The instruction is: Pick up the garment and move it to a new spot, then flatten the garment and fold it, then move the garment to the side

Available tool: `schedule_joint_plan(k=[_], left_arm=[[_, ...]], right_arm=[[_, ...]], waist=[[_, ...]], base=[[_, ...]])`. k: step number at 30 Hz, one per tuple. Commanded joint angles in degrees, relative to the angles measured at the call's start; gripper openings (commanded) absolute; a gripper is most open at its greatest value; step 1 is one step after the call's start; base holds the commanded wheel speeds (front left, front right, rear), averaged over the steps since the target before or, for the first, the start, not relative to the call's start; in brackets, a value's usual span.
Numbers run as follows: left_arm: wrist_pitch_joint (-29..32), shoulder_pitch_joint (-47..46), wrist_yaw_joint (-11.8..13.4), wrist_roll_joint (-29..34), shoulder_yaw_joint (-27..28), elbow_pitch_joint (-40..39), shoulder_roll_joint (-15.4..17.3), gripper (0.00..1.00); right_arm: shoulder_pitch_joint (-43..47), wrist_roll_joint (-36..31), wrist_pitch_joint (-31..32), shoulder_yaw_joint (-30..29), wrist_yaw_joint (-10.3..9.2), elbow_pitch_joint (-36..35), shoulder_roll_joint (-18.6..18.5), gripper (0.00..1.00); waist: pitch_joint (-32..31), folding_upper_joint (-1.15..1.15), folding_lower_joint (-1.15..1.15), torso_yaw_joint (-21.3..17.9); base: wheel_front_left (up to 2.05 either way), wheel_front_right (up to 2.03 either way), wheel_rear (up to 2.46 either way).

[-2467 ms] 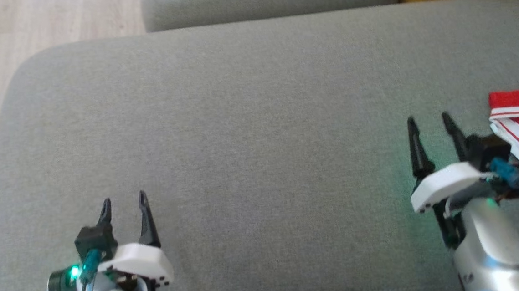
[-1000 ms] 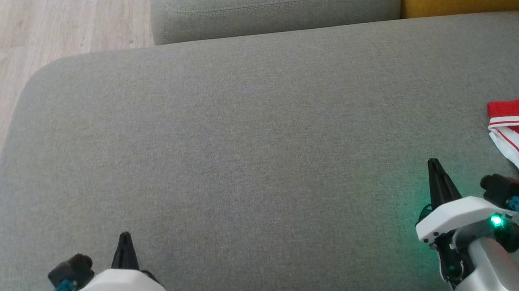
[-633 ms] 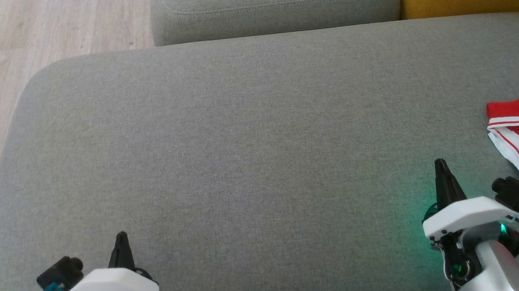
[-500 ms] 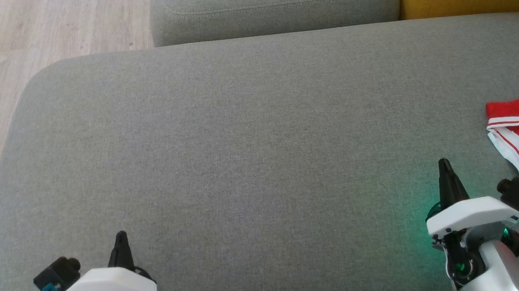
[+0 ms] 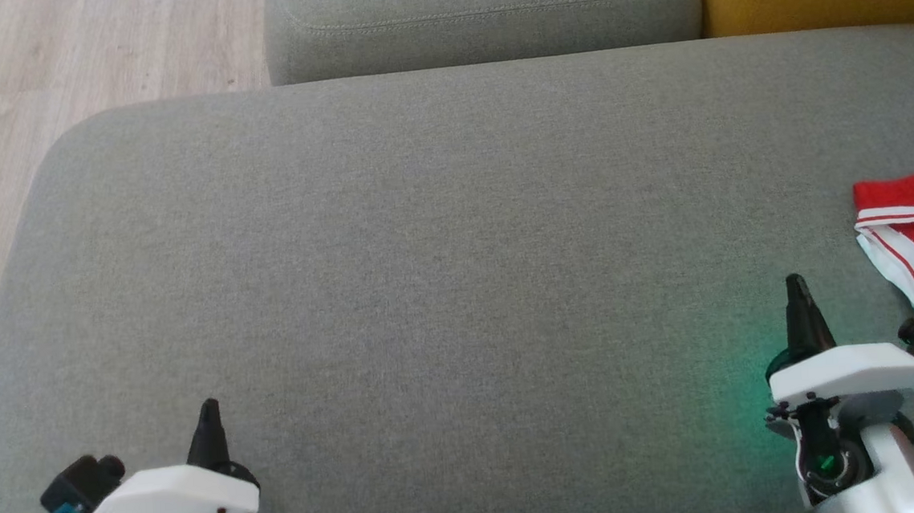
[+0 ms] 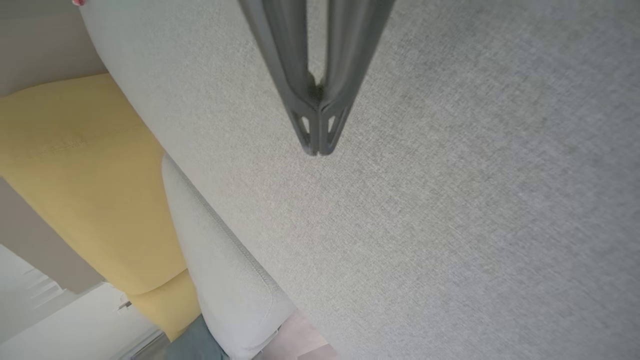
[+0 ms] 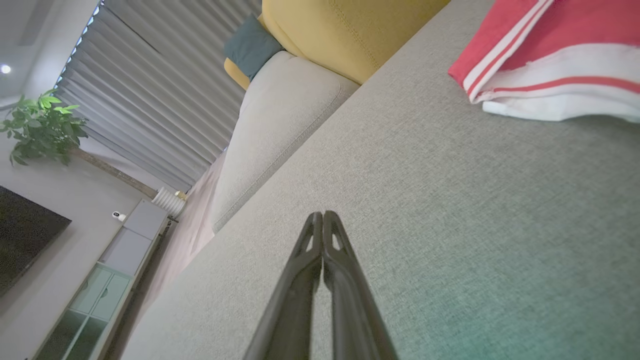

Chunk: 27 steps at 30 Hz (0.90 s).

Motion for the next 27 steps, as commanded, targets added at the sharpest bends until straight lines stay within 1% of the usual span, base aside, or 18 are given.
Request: schedule_joint_plan(k=[1,27], left_arm=[[0.56,-3.30,-0.51,-1.74,1.59,-2.34,0.72,0.00],[4.68,-4.12,-3.51,-18.02,4.21,-4.46,0.93,0.00]], right_arm=[[-1.04,2.00,0.44,0.12,-0.03,-2.68,-0.30,0.00],[1.15,19.35,4.58,-1.38,-0.04,-8.19,-0.28,0.00]], waist=[[-0.03,0.00,0.00,-0.01],[-0.54,0.00,0.00,-0.19]], base=[[0.00,0.00,0.00],[0.00,0.00,0.00]])
